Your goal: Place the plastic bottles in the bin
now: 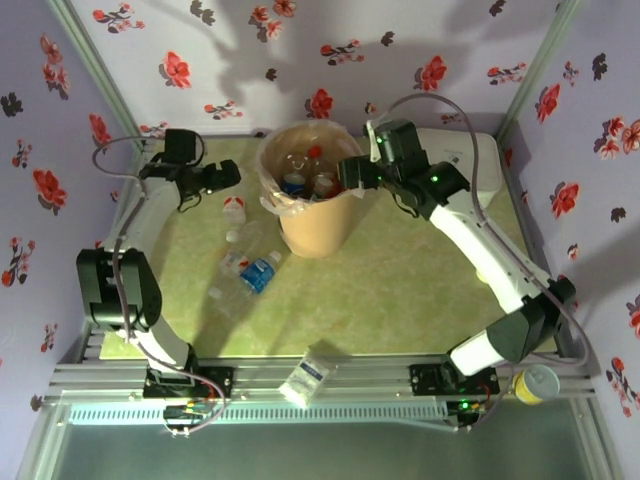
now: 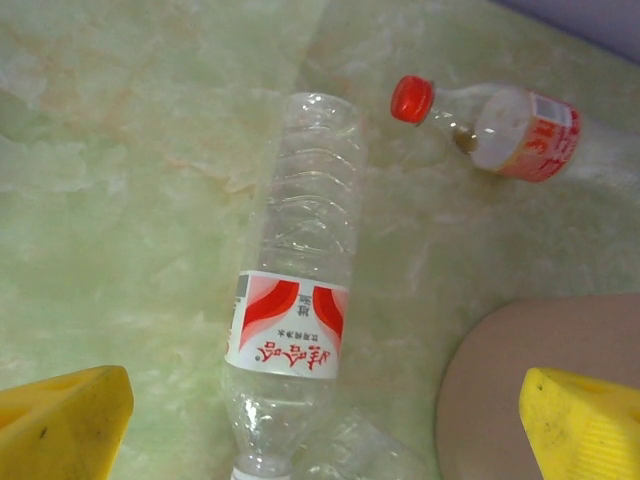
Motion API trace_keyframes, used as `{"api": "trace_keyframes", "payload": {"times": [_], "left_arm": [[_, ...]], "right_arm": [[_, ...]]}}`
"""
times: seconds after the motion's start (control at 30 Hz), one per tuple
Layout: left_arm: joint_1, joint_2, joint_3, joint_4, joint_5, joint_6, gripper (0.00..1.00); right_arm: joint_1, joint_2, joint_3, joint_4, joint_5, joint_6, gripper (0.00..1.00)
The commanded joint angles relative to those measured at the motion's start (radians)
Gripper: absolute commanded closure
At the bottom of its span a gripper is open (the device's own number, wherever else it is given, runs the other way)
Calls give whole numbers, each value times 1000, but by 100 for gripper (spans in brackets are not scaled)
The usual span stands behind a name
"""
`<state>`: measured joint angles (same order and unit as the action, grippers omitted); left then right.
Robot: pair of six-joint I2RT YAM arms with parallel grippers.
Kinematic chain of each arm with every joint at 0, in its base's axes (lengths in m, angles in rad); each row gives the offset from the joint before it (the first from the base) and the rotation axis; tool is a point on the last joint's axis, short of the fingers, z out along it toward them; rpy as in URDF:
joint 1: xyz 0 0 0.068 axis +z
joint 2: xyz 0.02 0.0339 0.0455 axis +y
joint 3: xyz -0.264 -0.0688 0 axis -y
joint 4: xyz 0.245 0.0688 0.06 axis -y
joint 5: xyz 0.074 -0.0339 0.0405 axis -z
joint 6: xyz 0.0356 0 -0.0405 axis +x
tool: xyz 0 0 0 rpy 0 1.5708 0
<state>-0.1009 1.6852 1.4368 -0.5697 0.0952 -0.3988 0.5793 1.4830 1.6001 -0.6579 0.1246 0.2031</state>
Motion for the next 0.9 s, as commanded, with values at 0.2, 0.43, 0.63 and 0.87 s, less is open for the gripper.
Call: {"api": "trace_keyframes", "payload": {"times": [0.2,0.43,0.63,0.87], "left_arm": [[-15,309,247,3,-49,48,6],[-55,528,523,-158,-93,139,4],[-59,594,524,-165,-144,122,3],[-68,619,519,-119,-131,107,15]], "right_arm": [[-8,-114,-126,-24,6,91,13],[-10,-128,-143,-49,11,96,14],[-12,-168,-173,-15,29,111,14],[-49,-246,-205,44,-5,173,17]]}}
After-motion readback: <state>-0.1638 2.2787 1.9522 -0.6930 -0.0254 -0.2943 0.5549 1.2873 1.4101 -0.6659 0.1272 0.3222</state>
